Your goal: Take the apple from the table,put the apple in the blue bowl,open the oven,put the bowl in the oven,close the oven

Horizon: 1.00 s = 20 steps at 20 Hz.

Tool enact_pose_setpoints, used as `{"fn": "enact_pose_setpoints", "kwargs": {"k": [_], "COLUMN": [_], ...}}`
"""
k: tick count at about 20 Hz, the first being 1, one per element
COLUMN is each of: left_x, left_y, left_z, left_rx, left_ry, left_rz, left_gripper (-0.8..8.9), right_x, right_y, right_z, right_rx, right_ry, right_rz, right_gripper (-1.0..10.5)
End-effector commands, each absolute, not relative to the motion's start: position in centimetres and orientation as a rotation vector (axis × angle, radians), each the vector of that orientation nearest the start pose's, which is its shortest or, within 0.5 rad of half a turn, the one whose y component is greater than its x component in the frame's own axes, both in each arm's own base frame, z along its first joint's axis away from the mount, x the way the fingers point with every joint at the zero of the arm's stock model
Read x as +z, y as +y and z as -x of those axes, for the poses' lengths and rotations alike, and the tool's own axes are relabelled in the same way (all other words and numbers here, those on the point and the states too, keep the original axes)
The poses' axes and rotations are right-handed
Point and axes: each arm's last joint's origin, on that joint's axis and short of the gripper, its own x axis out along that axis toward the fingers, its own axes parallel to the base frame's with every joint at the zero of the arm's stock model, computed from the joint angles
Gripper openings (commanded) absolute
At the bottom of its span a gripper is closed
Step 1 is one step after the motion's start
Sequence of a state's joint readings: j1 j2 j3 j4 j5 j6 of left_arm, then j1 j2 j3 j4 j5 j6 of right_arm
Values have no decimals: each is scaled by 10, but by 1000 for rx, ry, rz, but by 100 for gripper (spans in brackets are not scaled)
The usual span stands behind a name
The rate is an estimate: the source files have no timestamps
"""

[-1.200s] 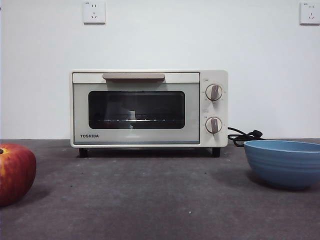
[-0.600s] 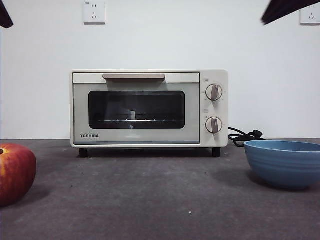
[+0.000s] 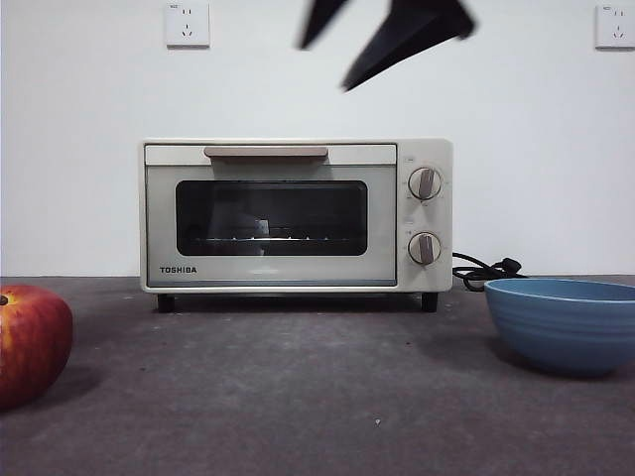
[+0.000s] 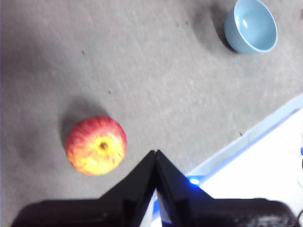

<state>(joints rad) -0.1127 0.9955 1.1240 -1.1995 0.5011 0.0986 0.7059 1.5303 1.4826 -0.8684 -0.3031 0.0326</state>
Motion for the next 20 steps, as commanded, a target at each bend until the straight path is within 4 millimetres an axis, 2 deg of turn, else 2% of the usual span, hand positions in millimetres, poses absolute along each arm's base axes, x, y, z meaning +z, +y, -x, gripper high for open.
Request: {"fn": "enact_pose_setpoints", "kwargs": {"k": [1, 4, 9, 12, 16, 20], "left_x": [337, 341, 346, 351, 354, 355], "left_y": [-31, -29, -24, -22, -20, -20], "left_z": [-146, -131, -107, -92, -80, -76], "left_rx": [-618, -611, -530, -503, -477, -470], "left_ry": [1027, 1013, 1005, 955, 910, 901], "left_rz": [109, 103, 85, 105, 109, 124], "left_gripper": [-5, -5, -5, -5, -5, -5], "right_x": [334, 325, 304, 282, 249, 219], "right_y": [237, 275, 328, 354, 378, 397], "right_z": [-238, -239, -232, -226, -221, -217], "right_rx": [967, 1020, 1095, 1090, 1104, 1109], "right_ry": [948, 919, 834, 807, 818, 836], "right_rz": [195, 240, 285, 322, 391, 428], "right_gripper": [501, 672, 678, 789, 789, 789]}}
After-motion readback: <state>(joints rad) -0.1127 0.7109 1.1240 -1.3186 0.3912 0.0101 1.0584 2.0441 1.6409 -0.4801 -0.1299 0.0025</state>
